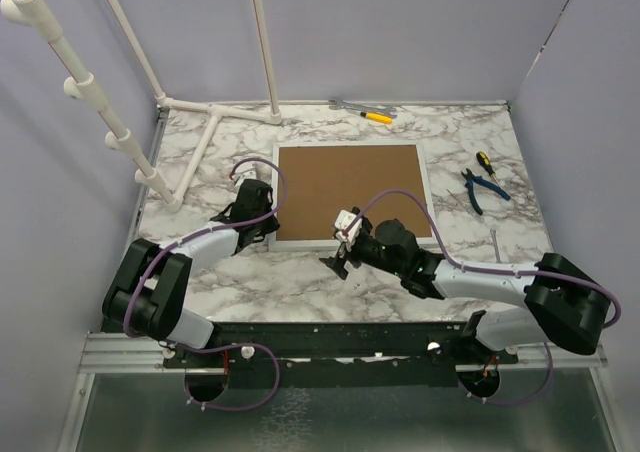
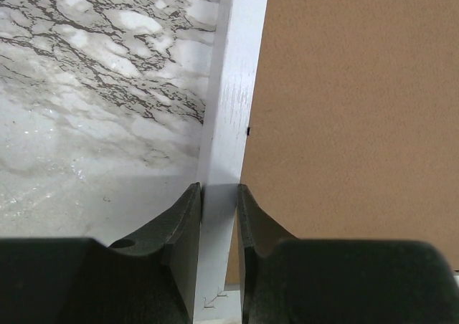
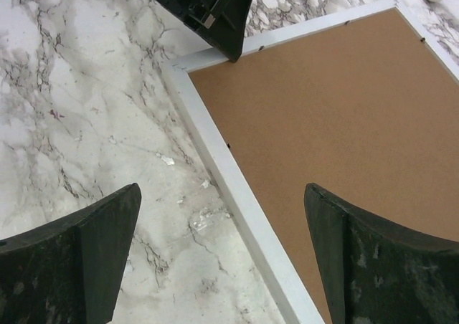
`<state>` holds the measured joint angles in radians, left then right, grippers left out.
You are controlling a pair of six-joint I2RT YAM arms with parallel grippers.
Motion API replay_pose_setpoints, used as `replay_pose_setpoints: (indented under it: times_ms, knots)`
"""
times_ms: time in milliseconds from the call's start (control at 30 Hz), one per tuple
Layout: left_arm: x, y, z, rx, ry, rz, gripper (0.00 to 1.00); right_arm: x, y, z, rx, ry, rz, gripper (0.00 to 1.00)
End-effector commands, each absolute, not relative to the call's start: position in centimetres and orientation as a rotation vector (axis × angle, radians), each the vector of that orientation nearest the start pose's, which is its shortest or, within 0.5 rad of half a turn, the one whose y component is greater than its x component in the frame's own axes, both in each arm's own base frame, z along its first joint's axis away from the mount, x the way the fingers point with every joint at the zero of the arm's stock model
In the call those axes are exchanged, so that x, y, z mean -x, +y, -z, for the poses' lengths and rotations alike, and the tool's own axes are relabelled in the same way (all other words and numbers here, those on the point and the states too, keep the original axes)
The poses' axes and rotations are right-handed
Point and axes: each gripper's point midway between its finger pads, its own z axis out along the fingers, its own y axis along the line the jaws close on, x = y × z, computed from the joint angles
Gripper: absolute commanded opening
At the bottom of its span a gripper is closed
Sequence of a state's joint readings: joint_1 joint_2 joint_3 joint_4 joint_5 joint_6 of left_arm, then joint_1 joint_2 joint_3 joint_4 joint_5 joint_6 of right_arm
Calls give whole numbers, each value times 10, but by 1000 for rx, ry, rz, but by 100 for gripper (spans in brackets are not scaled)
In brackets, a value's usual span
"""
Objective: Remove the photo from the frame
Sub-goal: Turn over the photo frame at the center of the board.
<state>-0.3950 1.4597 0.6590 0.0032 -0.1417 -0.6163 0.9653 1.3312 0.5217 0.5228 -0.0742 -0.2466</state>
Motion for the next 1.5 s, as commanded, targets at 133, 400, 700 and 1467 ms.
replay_pose_setpoints:
  times_ms: [133, 400, 700, 1467]
  knots:
    - [-314, -126, -47, 320, 2419, 252, 1, -227, 339, -127, 1211, 1503, -567, 97]
    - [-317, -129, -64, 310, 2420, 267, 0, -226, 351, -105, 1442, 1478, -524, 94]
    - [-317, -130, -76, 308, 2407, 282, 0, -235, 355, -79, 1587, 1517, -424, 89]
    - [-319, -143, -95, 291, 2403, 368, 0, -254, 375, -55, 1599, 1330, -79, 91]
